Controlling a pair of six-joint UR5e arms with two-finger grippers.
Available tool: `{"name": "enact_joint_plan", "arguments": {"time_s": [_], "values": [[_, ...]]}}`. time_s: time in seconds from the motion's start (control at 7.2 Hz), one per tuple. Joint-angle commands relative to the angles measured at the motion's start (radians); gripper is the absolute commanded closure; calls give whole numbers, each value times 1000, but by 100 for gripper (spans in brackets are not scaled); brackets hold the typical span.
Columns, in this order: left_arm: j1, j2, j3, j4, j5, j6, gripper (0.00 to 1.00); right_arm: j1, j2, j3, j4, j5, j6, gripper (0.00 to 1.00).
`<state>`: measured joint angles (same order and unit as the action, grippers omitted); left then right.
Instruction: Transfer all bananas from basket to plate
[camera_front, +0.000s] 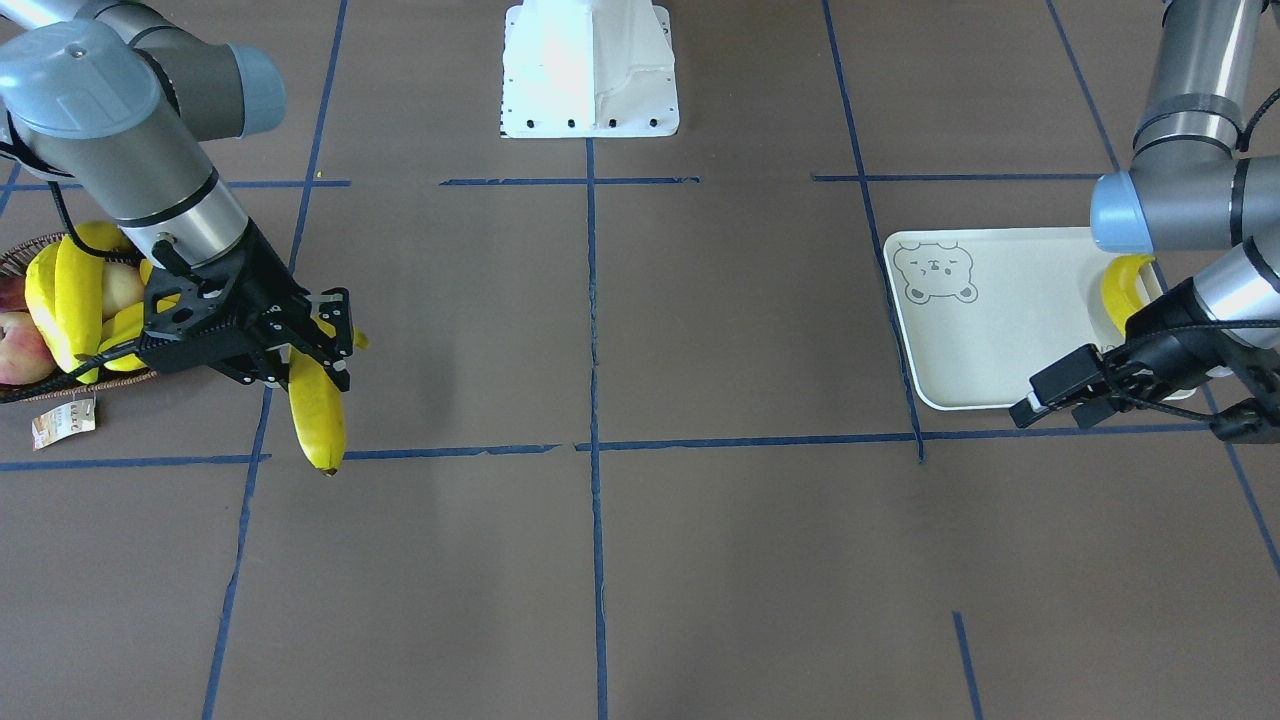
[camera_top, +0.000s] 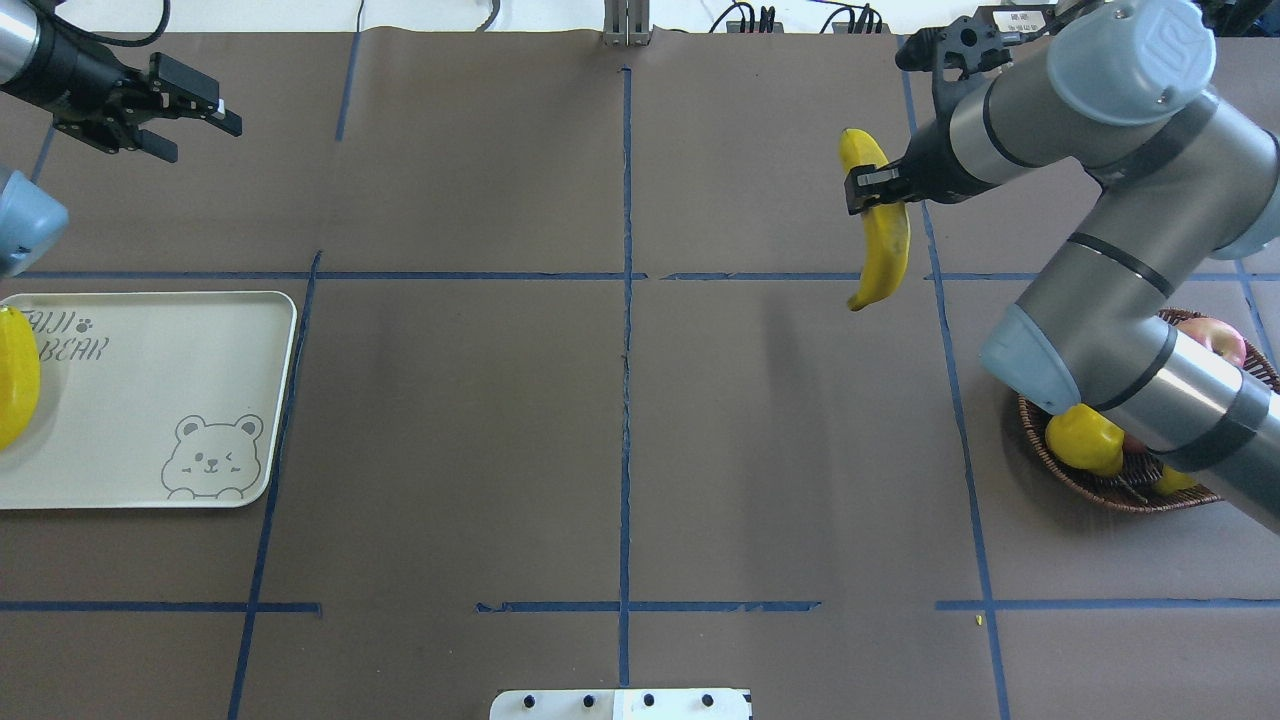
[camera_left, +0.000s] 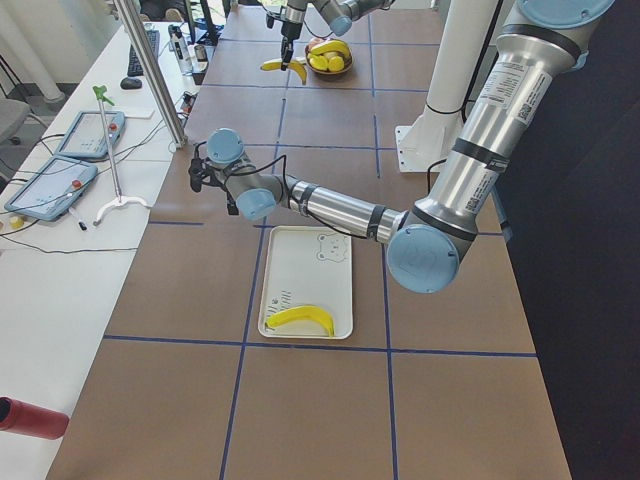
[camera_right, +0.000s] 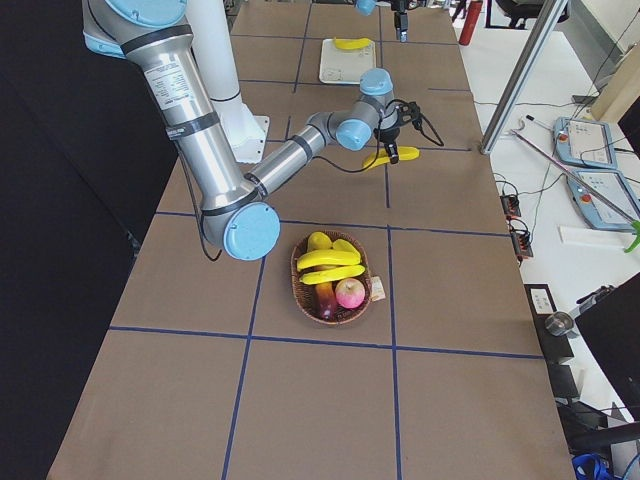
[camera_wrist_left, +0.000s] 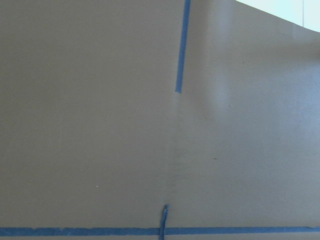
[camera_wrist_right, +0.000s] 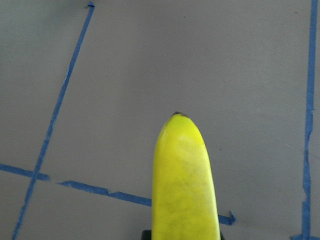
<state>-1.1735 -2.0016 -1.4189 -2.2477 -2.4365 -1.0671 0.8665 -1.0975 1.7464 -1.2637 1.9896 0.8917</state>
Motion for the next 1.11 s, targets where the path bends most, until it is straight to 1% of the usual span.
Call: {"name": "enact_joint_plan", "arguments": {"time_s": [0.0,0.14,0.28,0.42,0.56,0.69,0.83,0.97], "values": [[41,-84,1,0,7,-97,0,-47,50,-116,251,-14,198,99],[48,-130,-2,-13,17,-187,0,-64,51,-186,394,-15,249,99],[58,-160,0,-83,22,-303,0,-67,71,-192,409,-15,254,99],[101,-167,-2,-139,75,-368,0,-85,118,-199,411,-17,306,98],[170,-196,-2,-188,159,-467,0,-118,149,-194,412,-44,364,98],[213,-235,1,-200,195,-515,0,-166,184,-202,415,-104,369,98],[236,-264,1,-201,197,-531,0,-184,209,-212,420,-121,372,98],[248,-282,5,-202,197,-574,1,-193,223,-218,470,-123,406,98]]}}
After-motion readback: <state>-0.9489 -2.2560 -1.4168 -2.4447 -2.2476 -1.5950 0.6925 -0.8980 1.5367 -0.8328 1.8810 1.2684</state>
